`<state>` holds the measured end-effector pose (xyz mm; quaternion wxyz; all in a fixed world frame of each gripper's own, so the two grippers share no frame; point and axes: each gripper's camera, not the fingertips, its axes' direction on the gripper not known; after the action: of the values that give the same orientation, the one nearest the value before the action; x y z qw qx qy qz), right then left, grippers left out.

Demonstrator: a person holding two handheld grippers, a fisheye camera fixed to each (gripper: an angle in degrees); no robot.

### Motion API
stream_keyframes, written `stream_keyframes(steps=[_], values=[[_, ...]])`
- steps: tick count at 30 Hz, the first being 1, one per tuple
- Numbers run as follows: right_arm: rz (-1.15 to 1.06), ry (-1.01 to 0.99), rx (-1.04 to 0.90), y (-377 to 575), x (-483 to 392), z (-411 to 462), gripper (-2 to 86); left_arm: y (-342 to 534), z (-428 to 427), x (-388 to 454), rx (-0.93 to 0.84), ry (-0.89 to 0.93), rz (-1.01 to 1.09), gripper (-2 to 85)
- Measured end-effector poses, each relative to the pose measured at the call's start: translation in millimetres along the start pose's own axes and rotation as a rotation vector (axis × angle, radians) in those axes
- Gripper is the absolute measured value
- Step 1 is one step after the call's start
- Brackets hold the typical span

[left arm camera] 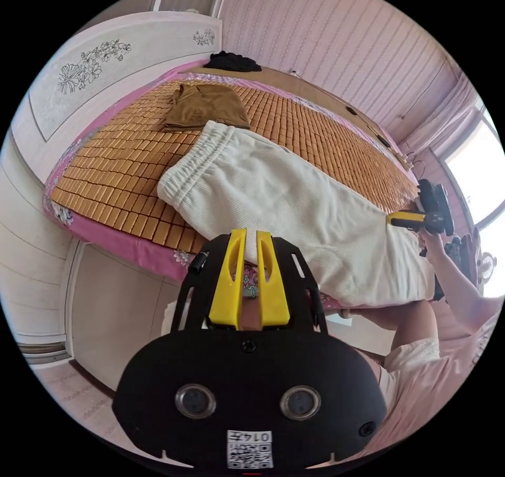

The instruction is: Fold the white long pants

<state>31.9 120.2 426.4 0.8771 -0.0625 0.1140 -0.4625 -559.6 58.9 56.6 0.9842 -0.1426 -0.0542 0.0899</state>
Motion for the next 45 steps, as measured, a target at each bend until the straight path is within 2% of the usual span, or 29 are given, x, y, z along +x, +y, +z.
stream_keyframes(steps=[4, 5, 7, 10, 12, 13, 14, 17, 18, 20, 22, 23, 24, 27, 34, 37, 40, 42, 43, 45], values=[[0.015, -0.068, -0.043, -29, 8, 1, 6.4, -6, 48, 23, -0.108, -0.127, 0.076, 0.8], [0.023, -0.095, -0.067, -38, 11, -1, 6.3, -3, 47, 28, -0.025, -0.154, 0.100, 0.2], [0.047, -0.129, -0.080, -47, 18, -8, 6.0, -7, 48, 30, -0.036, -0.165, 0.090, -0.2], [0.046, -0.106, 0.020, -52, 19, -33, 2.4, -13, 31, 33, -0.062, -0.205, 0.040, -0.8], [-0.040, -0.112, 0.044, -60, 4, -40, 0.8, -8, -7, 65, 0.054, -0.274, 0.141, -0.9], [-0.066, -0.114, 0.032, -63, -1, -38, 0.6, -7, -14, 77, 0.075, -0.236, 0.183, -0.9], [-0.111, -0.093, -0.003, -70, -12, -32, 0.2, -2, -22, 109, 0.087, -0.111, 0.298, -0.9], [-0.197, 0.020, -0.154, -89, -35, 1, -0.1, 22, -7, 213, -0.018, 0.157, 0.583, -0.9], [-0.213, 0.068, -0.117, -92, -41, 1, -0.2, 37, 4, 256, -0.056, 0.239, 0.674, -0.9], [-0.260, 0.127, -0.165, -99, -50, 4, -0.4, 54, 24, 306, -0.113, 0.283, 0.752, -0.9], [-0.331, 0.164, -0.214, -105, -55, 7, -0.5, 66, 54, 338, -0.204, 0.251, 0.809, -0.9], [-0.365, 0.154, -0.250, -110, -53, 9, -0.6, 77, 80, 354, -0.310, 0.185, 0.873, -0.9], [-0.375, 0.116, -0.286, -116, -48, 10, -0.7, 85, 82, 361, -0.267, 0.168, 0.934, -0.9], [-0.400, 0.041, -0.349, -123, -36, 15, -0.8, 86, 79, 365, -0.290, 0.184, 0.950, -1.0], [-0.345, 0.069, -0.372, -106, -27, 26, -0.9, 99, 84, 384, -0.332, 0.105, 0.999, -1.0], [-0.261, 0.058, -0.288, -79, -14, 25, -0.8, 95, 85, 390, -0.375, 0.099, 0.996, -1.0], [-0.091, -0.064, -0.074, -23, 18, 7, -0.9, 93, 75, 383, -0.340, 0.141, 0.955, -1.0], [0.048, -0.168, 0.189, 67, 46, -38, -0.7, 88, 54, 371, -0.292, 0.172, 0.881, -1.0], [0.098, -0.180, 0.257, 97, 54, -49, -0.6, 88, 49, 367, -0.283, 0.178, 0.867, -1.0], [0.361, -0.166, 0.410, 224, 92, -68, 0.3, 87, 40, 354, -0.274, 0.181, 0.808, -1.0]])
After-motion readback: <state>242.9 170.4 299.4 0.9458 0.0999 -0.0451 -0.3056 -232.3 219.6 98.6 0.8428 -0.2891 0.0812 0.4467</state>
